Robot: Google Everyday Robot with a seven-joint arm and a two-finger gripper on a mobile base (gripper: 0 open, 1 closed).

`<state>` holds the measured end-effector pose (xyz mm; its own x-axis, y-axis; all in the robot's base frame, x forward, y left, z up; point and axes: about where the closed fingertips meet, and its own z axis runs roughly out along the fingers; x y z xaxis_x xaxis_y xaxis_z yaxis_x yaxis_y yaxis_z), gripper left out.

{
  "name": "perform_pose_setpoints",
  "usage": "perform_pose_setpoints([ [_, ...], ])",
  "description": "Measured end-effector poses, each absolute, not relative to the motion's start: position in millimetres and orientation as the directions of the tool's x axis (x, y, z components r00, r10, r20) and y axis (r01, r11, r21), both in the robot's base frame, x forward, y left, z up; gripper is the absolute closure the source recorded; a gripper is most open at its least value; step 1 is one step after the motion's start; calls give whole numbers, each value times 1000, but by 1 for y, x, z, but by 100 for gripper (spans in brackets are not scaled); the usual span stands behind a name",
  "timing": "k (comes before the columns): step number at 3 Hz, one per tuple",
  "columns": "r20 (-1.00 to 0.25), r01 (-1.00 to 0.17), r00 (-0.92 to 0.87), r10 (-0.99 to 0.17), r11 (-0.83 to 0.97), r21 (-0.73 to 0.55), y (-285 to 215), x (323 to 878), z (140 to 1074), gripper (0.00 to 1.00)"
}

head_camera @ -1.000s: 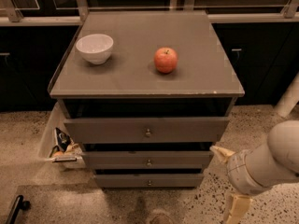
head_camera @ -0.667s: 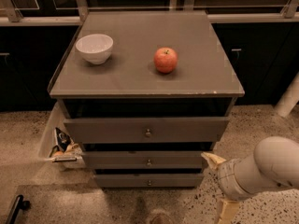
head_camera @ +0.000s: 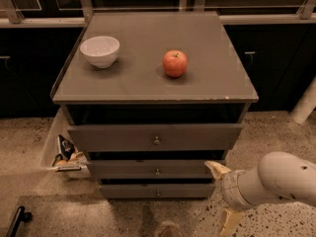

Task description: Open middle drawer

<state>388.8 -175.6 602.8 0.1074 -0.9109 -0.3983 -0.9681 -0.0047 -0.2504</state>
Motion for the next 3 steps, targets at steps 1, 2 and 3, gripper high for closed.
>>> perform_pose_setpoints([
  [1,-417,-976,99,-904,-7,-218,-172,397,583,0],
  [2,-427,-974,115,-897,-18,-224,-171,425,538,0],
  [3,-411,-962,163,-897,-53,-267,-169,454,492,0],
])
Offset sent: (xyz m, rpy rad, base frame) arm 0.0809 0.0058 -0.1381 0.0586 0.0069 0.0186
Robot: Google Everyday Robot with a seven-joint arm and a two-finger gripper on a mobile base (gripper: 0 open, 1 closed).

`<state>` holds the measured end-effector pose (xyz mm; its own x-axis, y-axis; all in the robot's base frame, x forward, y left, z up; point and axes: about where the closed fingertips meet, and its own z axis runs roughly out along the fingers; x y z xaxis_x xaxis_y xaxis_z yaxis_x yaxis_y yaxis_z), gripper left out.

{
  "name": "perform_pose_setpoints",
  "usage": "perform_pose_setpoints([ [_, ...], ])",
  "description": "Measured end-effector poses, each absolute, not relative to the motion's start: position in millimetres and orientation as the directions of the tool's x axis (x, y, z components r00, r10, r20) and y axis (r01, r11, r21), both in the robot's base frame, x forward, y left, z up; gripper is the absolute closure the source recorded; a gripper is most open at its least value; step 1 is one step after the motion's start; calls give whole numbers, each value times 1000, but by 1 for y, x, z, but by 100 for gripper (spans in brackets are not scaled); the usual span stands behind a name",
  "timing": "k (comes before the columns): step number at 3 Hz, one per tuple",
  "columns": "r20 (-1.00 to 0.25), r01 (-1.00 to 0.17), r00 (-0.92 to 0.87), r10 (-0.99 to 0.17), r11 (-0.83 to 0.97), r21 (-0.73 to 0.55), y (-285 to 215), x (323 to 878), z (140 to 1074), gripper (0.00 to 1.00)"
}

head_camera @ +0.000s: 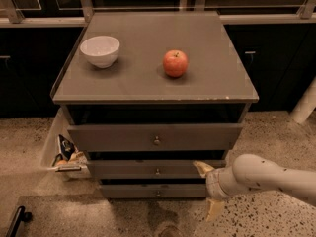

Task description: Open middle drawer

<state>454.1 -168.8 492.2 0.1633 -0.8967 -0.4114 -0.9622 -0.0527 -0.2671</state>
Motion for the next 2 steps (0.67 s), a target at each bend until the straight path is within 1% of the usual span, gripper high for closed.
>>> perform_pose_setpoints([
  [1,-401,-949,193,-896,-67,-307,-168,484,461,0],
  [2,-401,-949,193,-896,-67,-307,-168,484,461,0],
])
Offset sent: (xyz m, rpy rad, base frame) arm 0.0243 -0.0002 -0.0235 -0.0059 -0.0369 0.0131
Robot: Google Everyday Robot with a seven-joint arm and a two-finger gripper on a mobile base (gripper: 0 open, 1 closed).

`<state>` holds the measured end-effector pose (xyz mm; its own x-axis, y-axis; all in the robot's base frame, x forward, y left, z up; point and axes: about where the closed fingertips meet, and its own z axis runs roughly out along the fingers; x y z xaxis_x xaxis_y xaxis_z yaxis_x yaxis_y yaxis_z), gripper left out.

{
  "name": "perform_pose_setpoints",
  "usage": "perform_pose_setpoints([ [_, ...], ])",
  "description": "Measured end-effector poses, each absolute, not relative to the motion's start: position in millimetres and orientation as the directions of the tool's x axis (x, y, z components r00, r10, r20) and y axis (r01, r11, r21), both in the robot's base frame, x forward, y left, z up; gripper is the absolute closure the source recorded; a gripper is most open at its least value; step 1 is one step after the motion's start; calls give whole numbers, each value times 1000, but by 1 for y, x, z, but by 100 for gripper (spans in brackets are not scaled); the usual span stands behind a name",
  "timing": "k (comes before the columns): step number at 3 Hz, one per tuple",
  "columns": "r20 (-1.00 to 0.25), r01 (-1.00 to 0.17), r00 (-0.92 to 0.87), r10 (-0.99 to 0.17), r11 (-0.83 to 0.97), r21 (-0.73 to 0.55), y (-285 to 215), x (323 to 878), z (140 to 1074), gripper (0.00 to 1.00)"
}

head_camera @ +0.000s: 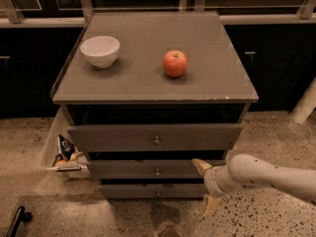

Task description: Open middle drawer

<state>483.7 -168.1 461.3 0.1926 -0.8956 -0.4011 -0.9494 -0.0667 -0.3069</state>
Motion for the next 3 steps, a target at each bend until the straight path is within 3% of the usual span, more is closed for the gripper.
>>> perform_pose_setpoints([
  [3,-335,-911,204,-920,-52,-410,-166,551,444,0],
])
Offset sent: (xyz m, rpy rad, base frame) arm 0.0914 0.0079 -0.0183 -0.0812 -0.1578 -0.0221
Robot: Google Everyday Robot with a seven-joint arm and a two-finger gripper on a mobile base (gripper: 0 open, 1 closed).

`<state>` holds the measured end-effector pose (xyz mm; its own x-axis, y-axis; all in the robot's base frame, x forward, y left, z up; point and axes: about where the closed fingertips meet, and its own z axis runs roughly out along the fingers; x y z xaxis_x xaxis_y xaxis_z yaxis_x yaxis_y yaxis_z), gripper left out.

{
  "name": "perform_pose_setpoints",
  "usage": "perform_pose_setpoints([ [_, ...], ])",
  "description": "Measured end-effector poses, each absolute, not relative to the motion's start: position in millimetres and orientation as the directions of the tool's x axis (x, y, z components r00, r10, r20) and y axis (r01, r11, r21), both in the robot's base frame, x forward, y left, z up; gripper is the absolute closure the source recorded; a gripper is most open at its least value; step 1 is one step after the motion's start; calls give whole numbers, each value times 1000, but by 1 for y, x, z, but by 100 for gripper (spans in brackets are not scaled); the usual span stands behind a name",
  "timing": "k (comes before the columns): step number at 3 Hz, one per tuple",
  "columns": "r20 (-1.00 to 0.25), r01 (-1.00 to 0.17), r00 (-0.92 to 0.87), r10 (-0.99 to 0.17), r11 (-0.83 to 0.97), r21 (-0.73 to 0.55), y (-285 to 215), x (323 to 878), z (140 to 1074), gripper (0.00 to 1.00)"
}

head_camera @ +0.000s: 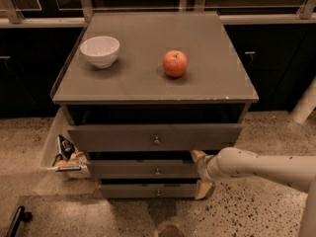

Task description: Open middle drawer

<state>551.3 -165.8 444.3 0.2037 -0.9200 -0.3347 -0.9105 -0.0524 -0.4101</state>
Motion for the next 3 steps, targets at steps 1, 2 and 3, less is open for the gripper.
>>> perform_pose_setpoints([
  [1,-315,-903,199,-928,-49,-426,-167,567,438,0],
  [2,-320,-913,179,-930,-36,-407,-174,570,421,0],
  [3,-353,-923,168,-920,-20,-385,-181,572,403,0],
])
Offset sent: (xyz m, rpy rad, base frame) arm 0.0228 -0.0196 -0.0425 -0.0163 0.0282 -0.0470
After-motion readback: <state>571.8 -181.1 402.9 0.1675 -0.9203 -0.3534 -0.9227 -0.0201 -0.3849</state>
